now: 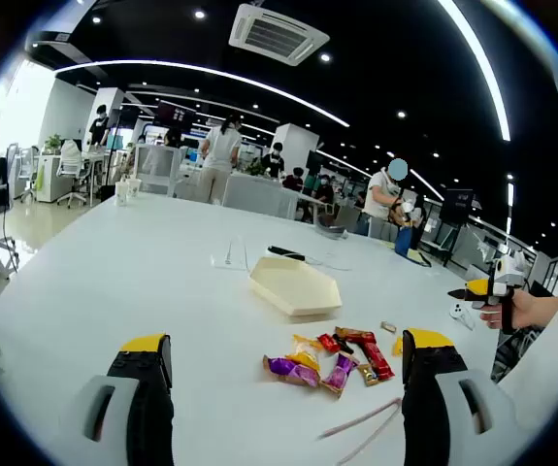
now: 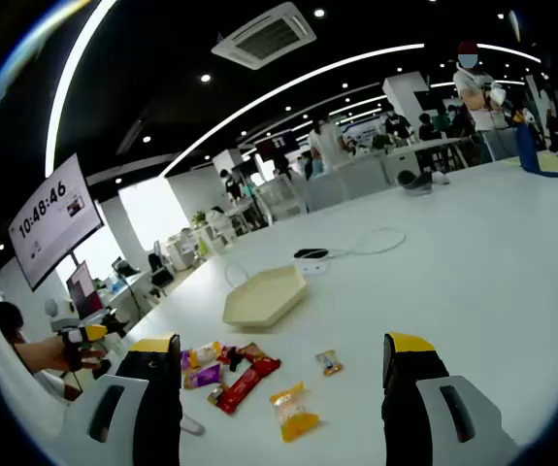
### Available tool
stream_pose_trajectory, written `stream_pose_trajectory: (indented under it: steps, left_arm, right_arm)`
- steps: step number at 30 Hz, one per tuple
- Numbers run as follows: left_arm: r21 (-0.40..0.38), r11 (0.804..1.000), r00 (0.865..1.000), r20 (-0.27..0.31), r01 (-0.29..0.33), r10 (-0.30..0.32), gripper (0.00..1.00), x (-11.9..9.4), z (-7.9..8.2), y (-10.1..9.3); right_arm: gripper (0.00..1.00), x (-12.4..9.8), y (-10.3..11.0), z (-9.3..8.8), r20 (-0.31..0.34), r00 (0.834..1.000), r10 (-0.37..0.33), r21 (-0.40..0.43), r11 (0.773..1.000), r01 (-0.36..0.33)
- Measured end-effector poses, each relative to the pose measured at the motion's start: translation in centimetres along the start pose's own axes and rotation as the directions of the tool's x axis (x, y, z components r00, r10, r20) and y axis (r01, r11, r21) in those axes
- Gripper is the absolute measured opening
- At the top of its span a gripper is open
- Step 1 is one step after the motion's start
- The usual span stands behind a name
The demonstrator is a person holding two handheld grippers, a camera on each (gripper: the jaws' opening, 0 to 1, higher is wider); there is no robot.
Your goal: Place the target food into the container with the food tongs after gripping and lifting it, then release it inside without dropping or visibly crushing the food.
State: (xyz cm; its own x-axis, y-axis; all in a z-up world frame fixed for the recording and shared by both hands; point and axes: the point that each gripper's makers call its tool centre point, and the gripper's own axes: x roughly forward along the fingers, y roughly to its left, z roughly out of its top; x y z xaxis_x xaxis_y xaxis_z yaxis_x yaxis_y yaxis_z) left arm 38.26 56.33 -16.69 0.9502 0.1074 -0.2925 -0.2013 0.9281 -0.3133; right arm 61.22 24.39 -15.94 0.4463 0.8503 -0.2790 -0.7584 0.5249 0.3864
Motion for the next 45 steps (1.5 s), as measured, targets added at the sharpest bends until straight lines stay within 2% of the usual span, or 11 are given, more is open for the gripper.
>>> stream_pose_trajectory:
  steps: [13, 20, 24, 31, 35, 45]
  left_arm:
    - [0.002, 1.000, 1.000, -0.010, 0.003, -0.003, 0.99, 0.0, -0.4, 0.0]
    - [0.037, 0.999, 0.998, -0.058, 0.011, -0.008, 0.99, 0.1, -1.6, -0.2]
    - [0.057, 0.998, 0.996, -0.085, 0.030, -0.025, 0.99, 0.1, -2.1, -0.7]
    - [0.086, 0.995, 0.994, -0.104, 0.052, -0.043, 0.99, 0.0, -2.6, -1.2]
    - [0.078, 0.995, 0.992, -0.113, 0.067, -0.058, 0.99, 0.0, -3.0, -1.5]
    - [0.066, 0.994, 0.989, -0.123, 0.092, -0.083, 0.99, 0.1, -3.4, -2.0]
  right_arm:
    - [0.87, -0.2, 0.1, -0.3, 0.000, 1.000, -0.007, 0.009, 1.000, 0.007]
    - [0.87, 0.1, -0.1, -0.9, -0.015, 1.000, -0.007, 0.012, 1.000, 0.007]
    - [0.86, -0.2, -0.2, -0.9, -0.002, 1.000, -0.008, 0.013, 1.000, 0.008]
    - [0.86, -0.5, -0.6, -1.0, 0.003, 1.000, -0.011, 0.012, 1.000, 0.011]
    - [0.86, -0.4, -0.4, -0.7, 0.016, 1.000, -0.004, 0.007, 1.000, 0.004]
    - [0.85, 0.2, 0.3, -1.6, -0.019, 1.000, 0.024, -0.005, 1.000, -0.024]
